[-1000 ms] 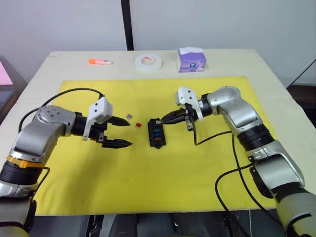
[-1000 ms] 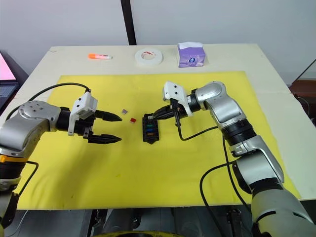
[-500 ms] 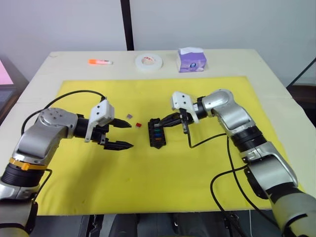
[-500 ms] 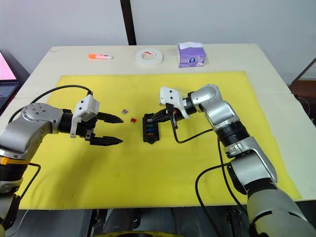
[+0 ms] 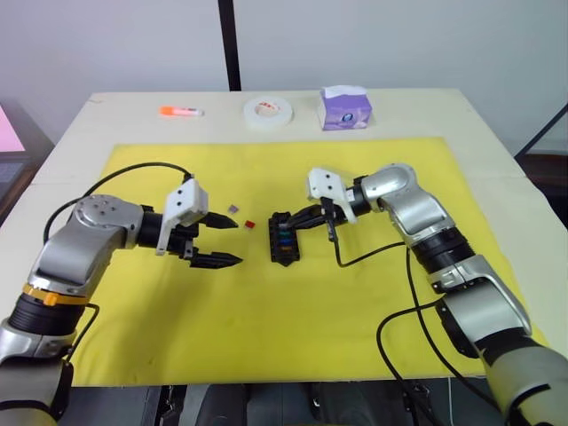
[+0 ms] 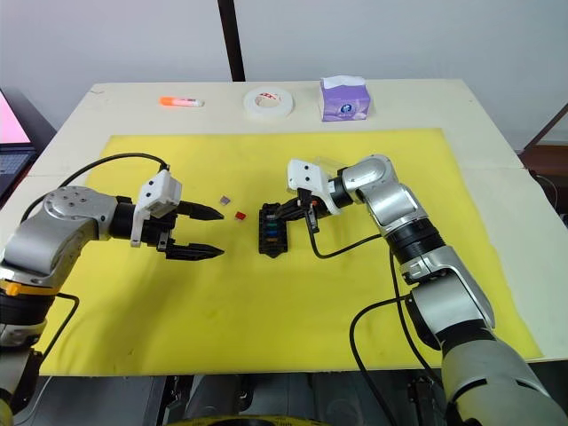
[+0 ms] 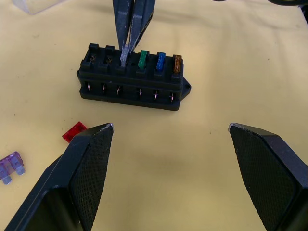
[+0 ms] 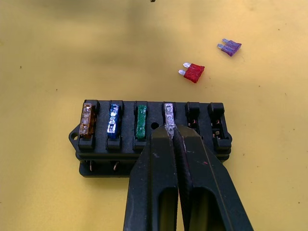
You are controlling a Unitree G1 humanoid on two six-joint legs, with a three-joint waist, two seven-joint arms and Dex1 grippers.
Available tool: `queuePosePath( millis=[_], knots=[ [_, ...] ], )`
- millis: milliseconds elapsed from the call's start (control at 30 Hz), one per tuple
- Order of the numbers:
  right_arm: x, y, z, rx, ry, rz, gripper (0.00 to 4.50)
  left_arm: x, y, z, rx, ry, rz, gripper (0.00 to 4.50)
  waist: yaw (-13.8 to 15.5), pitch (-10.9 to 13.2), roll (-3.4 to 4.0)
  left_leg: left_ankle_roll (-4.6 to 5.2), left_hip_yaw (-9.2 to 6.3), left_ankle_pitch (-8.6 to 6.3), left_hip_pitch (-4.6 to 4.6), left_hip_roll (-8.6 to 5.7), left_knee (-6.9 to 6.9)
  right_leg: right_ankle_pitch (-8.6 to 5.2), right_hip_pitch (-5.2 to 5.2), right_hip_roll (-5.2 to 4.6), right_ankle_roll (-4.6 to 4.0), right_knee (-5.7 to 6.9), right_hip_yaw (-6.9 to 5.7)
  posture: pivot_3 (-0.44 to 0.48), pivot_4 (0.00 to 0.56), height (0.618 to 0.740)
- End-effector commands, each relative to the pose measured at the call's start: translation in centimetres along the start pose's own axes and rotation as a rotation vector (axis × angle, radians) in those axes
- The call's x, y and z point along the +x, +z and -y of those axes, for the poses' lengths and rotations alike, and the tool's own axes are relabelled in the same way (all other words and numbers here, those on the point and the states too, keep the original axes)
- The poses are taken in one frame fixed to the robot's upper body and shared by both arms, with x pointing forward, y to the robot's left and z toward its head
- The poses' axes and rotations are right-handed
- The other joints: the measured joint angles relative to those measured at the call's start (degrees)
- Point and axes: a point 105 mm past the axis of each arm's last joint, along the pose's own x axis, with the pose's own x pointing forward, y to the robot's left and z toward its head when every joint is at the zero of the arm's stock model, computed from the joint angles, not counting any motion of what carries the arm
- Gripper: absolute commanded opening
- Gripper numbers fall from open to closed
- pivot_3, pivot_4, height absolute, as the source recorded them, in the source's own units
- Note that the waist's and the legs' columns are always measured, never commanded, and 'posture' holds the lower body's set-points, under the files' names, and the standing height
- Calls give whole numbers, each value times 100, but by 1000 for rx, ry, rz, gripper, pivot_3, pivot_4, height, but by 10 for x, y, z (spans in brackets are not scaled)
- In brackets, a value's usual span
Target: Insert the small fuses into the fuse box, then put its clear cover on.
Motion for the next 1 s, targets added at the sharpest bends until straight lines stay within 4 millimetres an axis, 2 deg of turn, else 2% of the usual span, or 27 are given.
queuePosePath(
  millis=[33,633,867,1000],
  knots=[
    [0,6,1,-41,-4,-14,0,-1,10,-1,50,8,13,4030,0,0,0,0,0,0,0,0,0,0,0,0,0,1,0,0,150,740],
    [5,0,-7,-72,42,-70,0,2,16,-1,55,11,21,4030,0,-1,0,0,0,0,4,0,4,0,3,0,0,7,0,0,150,740],
    [2,6,-5,-70,25,-40,0,3,36,3,67,12,27,4030,0,-1,0,0,-1,0,4,0,5,0,4,0,0,8,0,0,150,740],
    [1,8,-5,-75,20,-37,0,5,38,1,59,17,26,4030,-1,-1,0,0,-1,0,5,0,5,0,4,0,0,8,0,0,150,740]
  ],
)
